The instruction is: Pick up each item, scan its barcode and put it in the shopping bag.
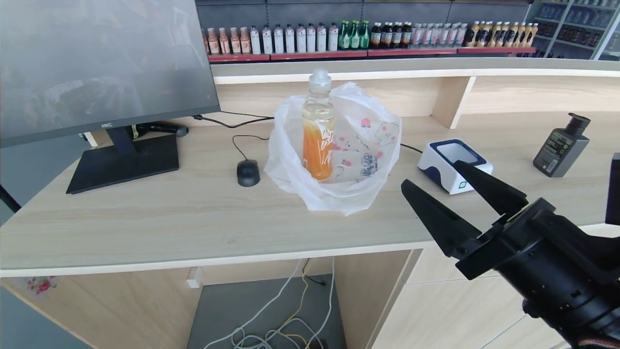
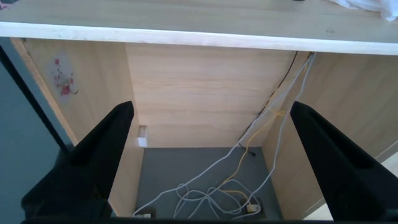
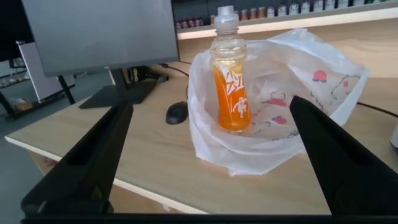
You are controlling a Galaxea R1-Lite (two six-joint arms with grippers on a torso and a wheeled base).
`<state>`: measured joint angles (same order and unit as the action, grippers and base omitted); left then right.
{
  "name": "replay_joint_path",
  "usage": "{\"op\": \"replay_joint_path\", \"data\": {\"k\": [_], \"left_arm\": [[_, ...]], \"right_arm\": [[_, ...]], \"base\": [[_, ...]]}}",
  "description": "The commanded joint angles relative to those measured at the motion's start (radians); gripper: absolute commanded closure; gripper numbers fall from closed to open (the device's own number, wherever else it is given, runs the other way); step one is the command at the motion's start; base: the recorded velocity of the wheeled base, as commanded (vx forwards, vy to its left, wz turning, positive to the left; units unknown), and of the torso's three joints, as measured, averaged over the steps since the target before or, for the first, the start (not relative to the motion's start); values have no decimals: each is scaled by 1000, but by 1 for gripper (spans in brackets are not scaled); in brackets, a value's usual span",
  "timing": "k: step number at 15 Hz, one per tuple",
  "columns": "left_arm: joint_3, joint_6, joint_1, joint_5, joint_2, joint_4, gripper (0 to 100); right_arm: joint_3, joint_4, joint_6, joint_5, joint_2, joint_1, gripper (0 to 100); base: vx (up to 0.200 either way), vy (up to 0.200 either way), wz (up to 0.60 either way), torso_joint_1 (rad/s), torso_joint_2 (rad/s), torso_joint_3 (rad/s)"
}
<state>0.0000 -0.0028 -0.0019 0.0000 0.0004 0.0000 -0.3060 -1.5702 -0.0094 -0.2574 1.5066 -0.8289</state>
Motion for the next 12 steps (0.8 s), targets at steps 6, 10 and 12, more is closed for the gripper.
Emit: {"op": "replay_joint_path", "data": {"k": [6,10,12], "left_arm": [[0,-8,2,0,0,0,0],[0,-8,2,0,0,0,0],[0,-10,2,2,0,0,0]], "right_arm": [[30,-1,2,0,7,1,0],[19,-1,-3,0,55,1,0],[22,-1,-3,0,67,-1,0]], "base": [[0,-200,0,1,5,3],[0,-200,0,5,0,1],[0,-200,0,2,-2,5]]}}
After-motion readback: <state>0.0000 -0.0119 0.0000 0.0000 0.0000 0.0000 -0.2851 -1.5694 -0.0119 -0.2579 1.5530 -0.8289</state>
